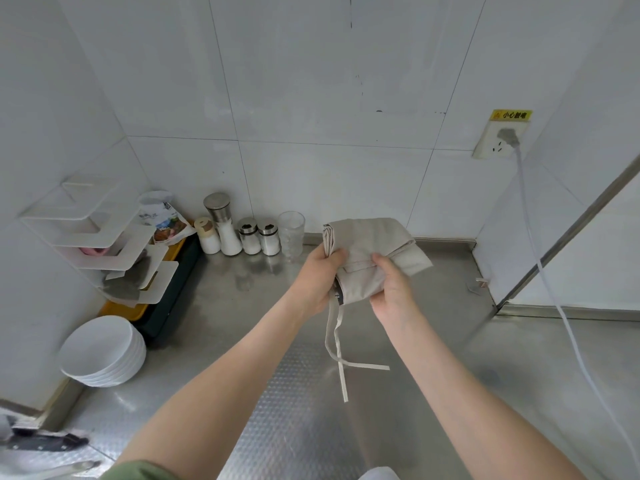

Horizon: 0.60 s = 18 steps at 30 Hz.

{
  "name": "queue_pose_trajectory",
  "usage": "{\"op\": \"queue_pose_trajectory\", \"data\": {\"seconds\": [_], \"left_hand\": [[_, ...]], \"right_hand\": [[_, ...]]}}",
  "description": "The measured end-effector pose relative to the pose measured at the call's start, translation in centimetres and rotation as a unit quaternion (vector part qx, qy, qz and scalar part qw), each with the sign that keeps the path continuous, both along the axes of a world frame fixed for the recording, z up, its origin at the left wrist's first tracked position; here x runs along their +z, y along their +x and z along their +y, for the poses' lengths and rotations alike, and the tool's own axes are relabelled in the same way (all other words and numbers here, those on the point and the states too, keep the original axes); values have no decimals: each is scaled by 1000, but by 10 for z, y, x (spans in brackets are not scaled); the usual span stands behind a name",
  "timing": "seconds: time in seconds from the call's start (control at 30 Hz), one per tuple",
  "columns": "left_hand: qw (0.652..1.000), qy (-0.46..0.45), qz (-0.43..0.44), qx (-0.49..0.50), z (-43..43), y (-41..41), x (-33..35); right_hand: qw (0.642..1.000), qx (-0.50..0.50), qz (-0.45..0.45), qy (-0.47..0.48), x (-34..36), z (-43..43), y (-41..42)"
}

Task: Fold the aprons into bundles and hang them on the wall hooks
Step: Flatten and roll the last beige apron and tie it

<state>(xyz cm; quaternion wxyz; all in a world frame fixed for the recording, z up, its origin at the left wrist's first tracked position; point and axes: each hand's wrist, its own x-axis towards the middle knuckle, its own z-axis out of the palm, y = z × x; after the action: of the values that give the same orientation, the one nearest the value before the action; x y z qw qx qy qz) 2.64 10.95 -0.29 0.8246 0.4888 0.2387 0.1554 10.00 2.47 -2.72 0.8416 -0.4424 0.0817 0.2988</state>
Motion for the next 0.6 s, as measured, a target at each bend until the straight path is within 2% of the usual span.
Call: {"op": "queue_pose_trajectory", "data": {"seconds": [0.07,0.13,0.17,0.2,0.27,0.3,0.33,0.43,0.53,0.6], "left_hand": [[998,-53,17,25,-3,-3,3],[989,-125,51,53,-4,-2,6],[983,-158,63,63,-3,-2,8],[980,-176,70,68,1,-1,8],[978,-187,70,58,8,1,11],[977,-197,64,53,9,1,13],[976,-199,68,55,11,2,13],[980,-166,88,60,15,5,15],[986,-148,61,37,10,5,23],[996,-59,69,14,8,6,22]], "right_hand": [[998,-24,-43,-42,3,0,-1],[974,-24,-183,-133,6,-3,-2],[946,2,-278,-167,6,-6,-1],[906,48,-375,-192,6,-10,0],[777,141,-574,-217,-1,-17,8],[720,165,-638,-218,-7,-17,13],[688,180,-667,-222,-11,-17,15],[675,194,-667,-247,-10,-13,15],[648,202,-679,-280,-13,-13,13],[621,230,-688,-296,-15,-11,6]]}}
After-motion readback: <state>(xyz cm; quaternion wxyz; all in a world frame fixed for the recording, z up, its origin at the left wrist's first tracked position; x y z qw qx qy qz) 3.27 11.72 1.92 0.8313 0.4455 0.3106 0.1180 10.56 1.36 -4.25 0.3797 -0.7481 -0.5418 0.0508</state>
